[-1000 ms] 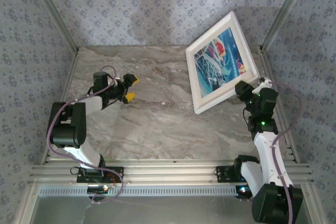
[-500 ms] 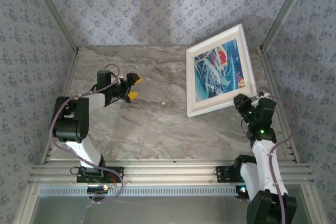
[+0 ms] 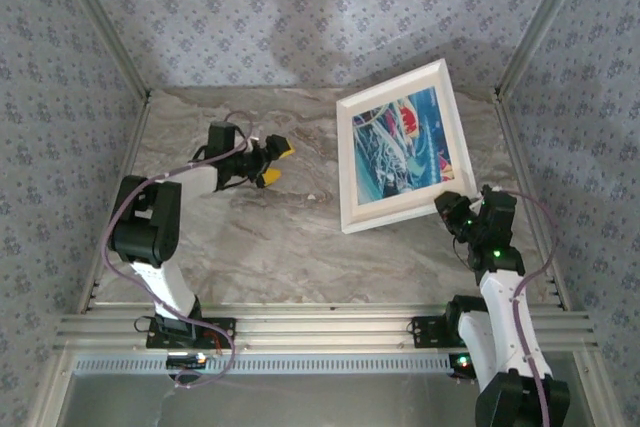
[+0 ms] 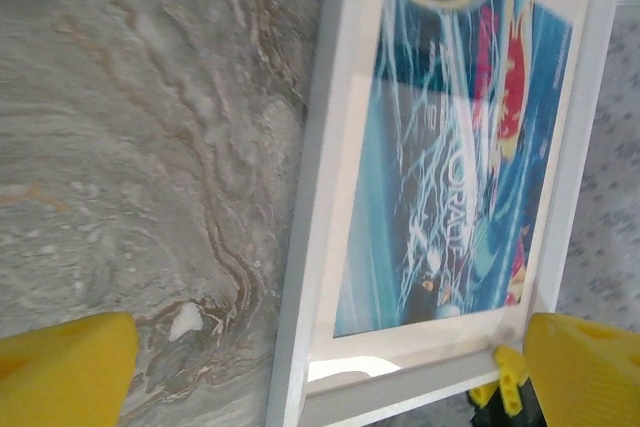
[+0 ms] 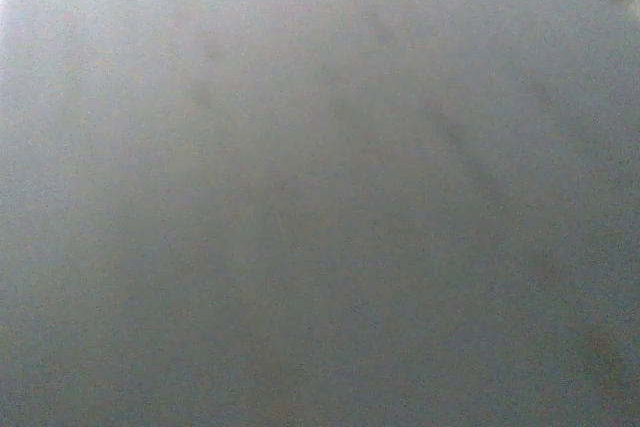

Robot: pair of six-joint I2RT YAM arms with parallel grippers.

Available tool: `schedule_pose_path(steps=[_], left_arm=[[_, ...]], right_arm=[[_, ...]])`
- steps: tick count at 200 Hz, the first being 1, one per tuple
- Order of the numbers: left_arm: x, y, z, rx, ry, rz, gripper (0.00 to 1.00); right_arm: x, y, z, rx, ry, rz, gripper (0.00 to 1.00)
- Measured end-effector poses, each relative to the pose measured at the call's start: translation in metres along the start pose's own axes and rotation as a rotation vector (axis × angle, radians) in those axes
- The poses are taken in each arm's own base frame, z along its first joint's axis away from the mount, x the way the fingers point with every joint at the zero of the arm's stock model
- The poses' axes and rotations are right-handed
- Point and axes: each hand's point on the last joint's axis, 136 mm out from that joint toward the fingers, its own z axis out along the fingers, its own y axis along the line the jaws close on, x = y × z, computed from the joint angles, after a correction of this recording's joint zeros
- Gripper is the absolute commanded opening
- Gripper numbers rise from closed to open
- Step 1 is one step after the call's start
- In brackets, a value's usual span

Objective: Put the photo into the frame

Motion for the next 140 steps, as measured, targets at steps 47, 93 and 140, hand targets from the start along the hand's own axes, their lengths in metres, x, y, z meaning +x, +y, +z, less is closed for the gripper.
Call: schedule_pose_path(steps=[47,93,140], left_arm=[[0.024,0.004,0.012,-0.074,0.065,0.072,0.97],[0.022,0.014,-0.001,-0.152,0.04,0.102,0.97],[0.01,0.013,-0.023,-0.174,-0.02,0.116,0.97]], right_arm=[[0.012,-0.008,0.027,0.052,0.116,0.024,0.0],[0.007,0.008,0.053,0.06,0.218,-0.055,0.0],[0.013,0.021,0.081,0.053,0.317,-0.147,0.0]])
